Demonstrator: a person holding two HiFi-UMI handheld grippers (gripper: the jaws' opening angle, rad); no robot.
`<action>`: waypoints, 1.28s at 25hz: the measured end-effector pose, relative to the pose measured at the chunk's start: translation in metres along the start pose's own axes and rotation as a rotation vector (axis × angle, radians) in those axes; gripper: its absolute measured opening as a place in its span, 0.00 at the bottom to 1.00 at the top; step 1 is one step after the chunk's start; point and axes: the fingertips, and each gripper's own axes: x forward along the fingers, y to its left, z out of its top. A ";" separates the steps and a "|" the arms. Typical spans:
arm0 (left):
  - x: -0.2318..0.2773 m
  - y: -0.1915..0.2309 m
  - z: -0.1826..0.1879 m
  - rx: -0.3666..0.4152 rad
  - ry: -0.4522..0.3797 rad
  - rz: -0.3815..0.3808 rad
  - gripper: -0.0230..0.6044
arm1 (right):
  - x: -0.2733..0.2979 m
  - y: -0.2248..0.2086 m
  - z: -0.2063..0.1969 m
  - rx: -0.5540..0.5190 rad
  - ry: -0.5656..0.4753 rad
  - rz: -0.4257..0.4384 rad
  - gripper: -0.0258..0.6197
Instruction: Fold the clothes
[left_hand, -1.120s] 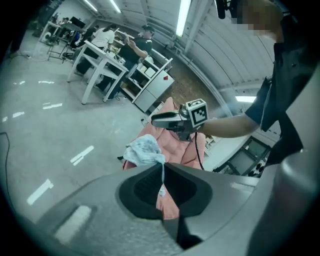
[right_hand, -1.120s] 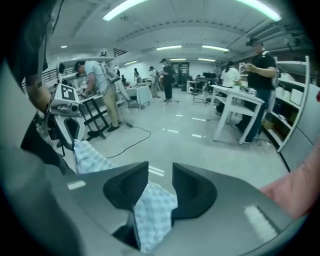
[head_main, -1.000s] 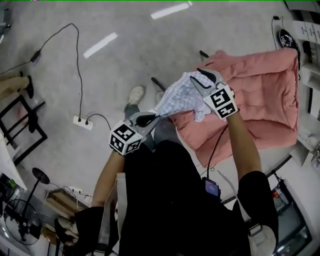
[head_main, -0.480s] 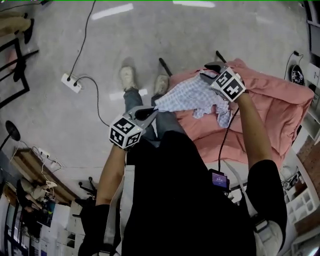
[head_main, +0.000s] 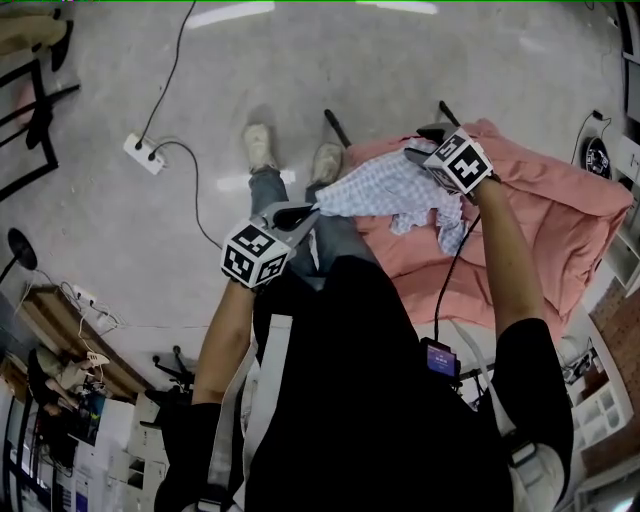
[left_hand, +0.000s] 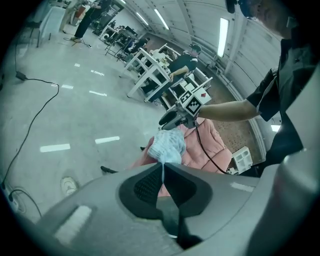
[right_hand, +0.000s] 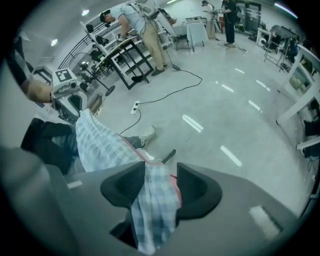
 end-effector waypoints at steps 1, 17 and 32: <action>0.000 0.002 0.001 -0.004 -0.001 -0.001 0.06 | 0.003 -0.003 -0.001 0.027 0.000 0.013 0.35; -0.003 0.009 0.011 -0.024 -0.025 0.047 0.06 | -0.004 0.015 0.000 0.173 -0.103 0.100 0.11; -0.018 -0.039 0.101 0.256 -0.038 -0.018 0.06 | -0.227 0.063 -0.011 0.307 -0.865 -0.404 0.10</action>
